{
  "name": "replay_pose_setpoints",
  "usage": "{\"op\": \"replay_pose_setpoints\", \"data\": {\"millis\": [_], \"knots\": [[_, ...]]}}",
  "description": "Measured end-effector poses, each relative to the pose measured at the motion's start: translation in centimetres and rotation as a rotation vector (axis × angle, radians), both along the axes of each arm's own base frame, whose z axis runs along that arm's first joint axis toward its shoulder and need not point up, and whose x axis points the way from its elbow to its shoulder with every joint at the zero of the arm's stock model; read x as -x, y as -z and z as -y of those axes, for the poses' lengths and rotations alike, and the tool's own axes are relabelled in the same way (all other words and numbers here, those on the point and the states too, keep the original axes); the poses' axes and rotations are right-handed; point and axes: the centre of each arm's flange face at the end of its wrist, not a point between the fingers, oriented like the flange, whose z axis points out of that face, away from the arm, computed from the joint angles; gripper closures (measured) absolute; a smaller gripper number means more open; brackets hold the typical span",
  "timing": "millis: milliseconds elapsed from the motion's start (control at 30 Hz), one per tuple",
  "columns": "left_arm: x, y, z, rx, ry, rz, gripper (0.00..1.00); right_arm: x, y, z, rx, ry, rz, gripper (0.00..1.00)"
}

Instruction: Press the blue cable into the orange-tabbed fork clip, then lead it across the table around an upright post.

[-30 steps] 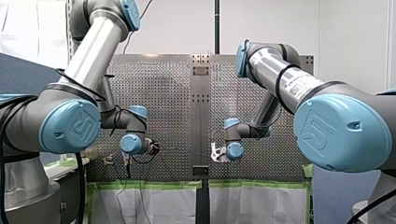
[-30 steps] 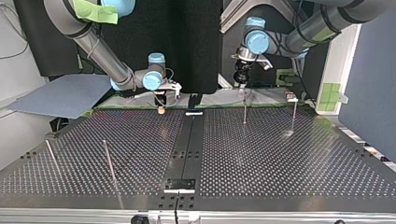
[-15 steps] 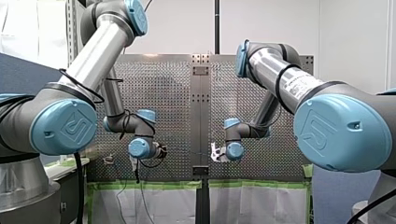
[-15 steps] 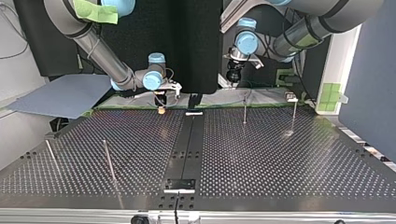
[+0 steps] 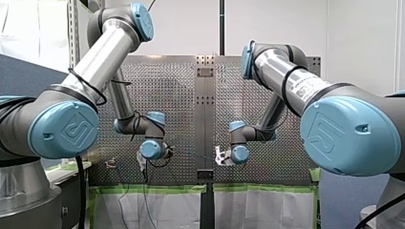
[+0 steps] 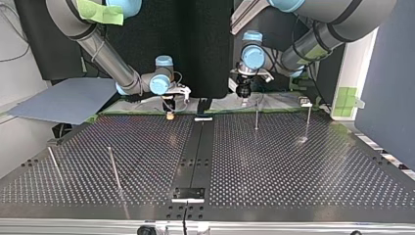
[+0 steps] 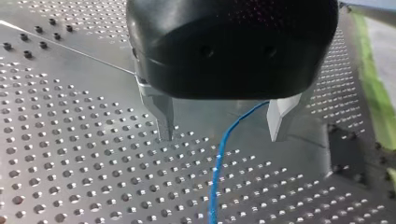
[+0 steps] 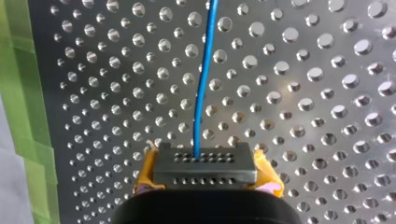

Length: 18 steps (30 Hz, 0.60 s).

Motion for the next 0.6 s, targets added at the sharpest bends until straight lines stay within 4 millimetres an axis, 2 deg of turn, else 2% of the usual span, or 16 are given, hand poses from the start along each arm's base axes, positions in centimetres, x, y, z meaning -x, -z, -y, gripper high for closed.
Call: {"op": "replay_pose_setpoints", "data": {"millis": [133,433,600], "knots": [[-1.0,-0.1,0.2,-0.007,-0.011,0.001,0.0,0.0,0.0,0.0,0.0,-0.001,-0.001,1.0],[-2.7,2.1,0.2,-0.086,-0.043,-0.052,0.0,0.0,0.0,0.0,-0.001,-0.001,-0.002,1.0],[-4.1,1.8,0.5,-0.089,-0.053,-0.039,0.0,0.0,0.0,0.0,0.0,-0.002,-0.004,1.0]]}}
